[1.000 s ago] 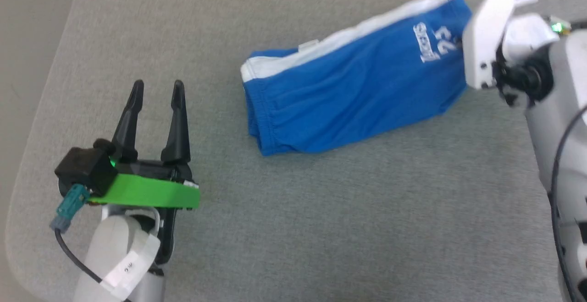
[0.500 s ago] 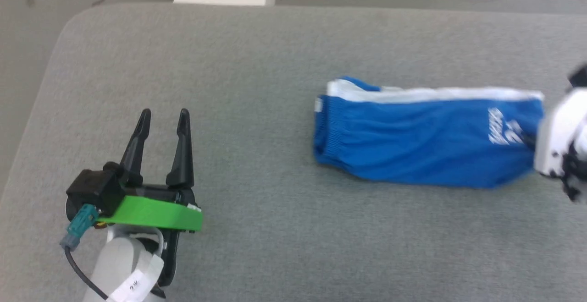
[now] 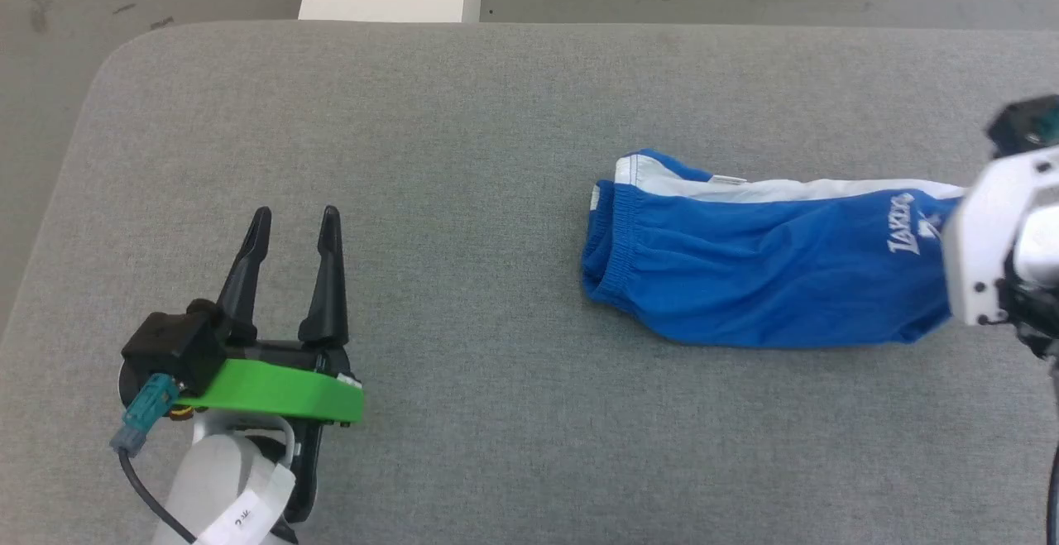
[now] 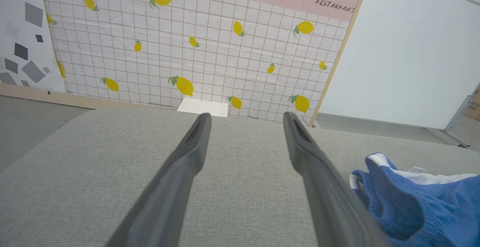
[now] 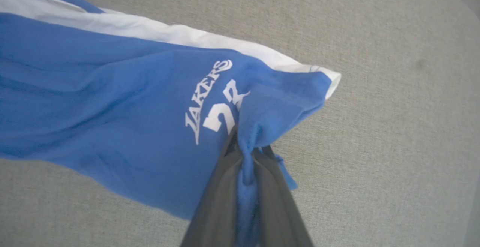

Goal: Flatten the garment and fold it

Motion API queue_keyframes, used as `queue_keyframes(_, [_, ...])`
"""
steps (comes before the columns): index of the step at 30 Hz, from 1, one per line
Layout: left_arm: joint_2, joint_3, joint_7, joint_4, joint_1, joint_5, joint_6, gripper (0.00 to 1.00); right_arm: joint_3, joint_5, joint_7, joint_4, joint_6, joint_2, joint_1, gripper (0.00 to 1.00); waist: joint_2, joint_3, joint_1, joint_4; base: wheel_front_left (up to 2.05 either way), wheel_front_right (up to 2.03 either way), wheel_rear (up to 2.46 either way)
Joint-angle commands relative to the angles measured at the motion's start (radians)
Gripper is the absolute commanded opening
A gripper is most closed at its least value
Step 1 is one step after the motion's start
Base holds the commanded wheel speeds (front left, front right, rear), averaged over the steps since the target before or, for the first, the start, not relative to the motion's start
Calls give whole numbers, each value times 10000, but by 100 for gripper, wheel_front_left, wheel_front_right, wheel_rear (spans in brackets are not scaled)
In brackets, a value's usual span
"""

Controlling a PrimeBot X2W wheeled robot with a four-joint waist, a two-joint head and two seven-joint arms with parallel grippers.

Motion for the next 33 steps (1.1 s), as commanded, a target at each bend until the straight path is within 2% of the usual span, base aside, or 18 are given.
queue_keyframes(1, [39, -6, -23, 21, 88, -23, 41, 100, 369, 141, 118, -250, -15, -34, -270, 0, -1, 15, 0, 14, 0, 0, 0])
queue_keyframes(8, [5, -85, -28, 103, -27, -100, 28, 100, 2299, 715, 304, -766, -15, 5, -866, 0, -1, 55, 0, 148, 0, 0, 0])
queue_keyframes(9, [5, -90, -32, 133, -59, -127, 24, 100, 3405, 1092, 277, -584, -15, 170, -1182, 0, -1, 34, 0, 223, 0, 0, 0])
queue_keyframes(14, [10, -88, -36, 168, -41, -152, 22, 100, 4670, 1520, -80, 3, -15, 573, -1666, 0, -1, -2, 0, 297, 0, 0, 0])
queue_keyframes(22, [-2, -190, -40, 187, -84, -219, 1, 100, 5851, 1694, -861, 1847, -15, 1416, -2455, 0, -1, 120, 0, 516, 0, 0, 0])
queue_keyframes(29, [4, -187, -43, 213, -59, -246, 3, 100, 6238, 1861, -1556, 3109, -15, 1864, -2649, 0, -1, 131, 0, 600, 0, 0, 0])
queue_keyframes(30, [8, -184, -43, 218, -52, -244, 5, 100, 6220, 1932, -1728, 3205, -15, 1928, -2674, 58, -1, 119, 0, 592, 0, 0, 0])
queue_keyframes(31, [14, -176, -43, 225, -39, -244, 9, 100, 6227, 1971, -1850, 3262, -15, 1963, -2707, 100, -1, 94, 0, 575, 0, 0, 0])
queue_keyframes(33, [32, -161, -44, 247, -16, -244, 18, 100, 6191, 2114, -2103, 3325, -15, 2036, -2789, 100, -1, 21, 0, 519, 0, 0, 0])
